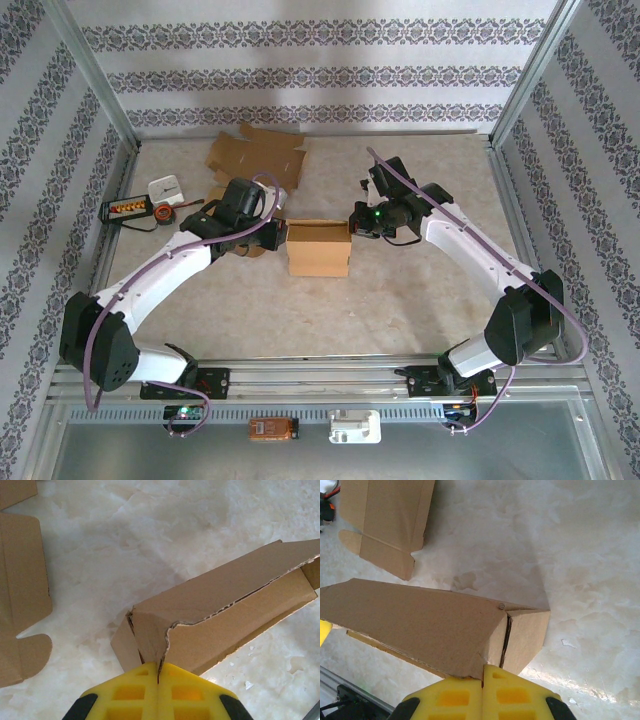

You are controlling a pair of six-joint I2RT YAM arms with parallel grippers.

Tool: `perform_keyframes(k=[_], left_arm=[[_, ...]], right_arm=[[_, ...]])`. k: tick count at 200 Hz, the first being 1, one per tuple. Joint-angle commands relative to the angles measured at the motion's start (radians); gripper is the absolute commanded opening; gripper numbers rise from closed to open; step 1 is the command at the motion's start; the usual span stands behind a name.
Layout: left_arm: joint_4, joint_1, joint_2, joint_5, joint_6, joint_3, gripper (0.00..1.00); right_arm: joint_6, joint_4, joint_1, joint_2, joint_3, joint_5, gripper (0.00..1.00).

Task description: Fold the paper box

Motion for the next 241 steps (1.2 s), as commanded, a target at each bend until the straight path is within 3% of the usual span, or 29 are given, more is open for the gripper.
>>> perform_keyframes(k=[1,170,241], left_arm=[[0.022,-0.021,0.017,0.038,-0.044,0.027,0.0],[0.027,-0.013,0.04,0.217,-0.183,0.094,0.0],[-0.101,-0.012,0.041,0.072,-0.118,0.086,0.0]], right_arm=[[-0.015,-0.096,0.018,0.021,-0.027,0.022,0.05],[-0.044,-0.109,0.05,0.044,-0.006,0.042,0.04],[-0.048,-0.114,0.052,0.05,0.003,0.044,0.03]])
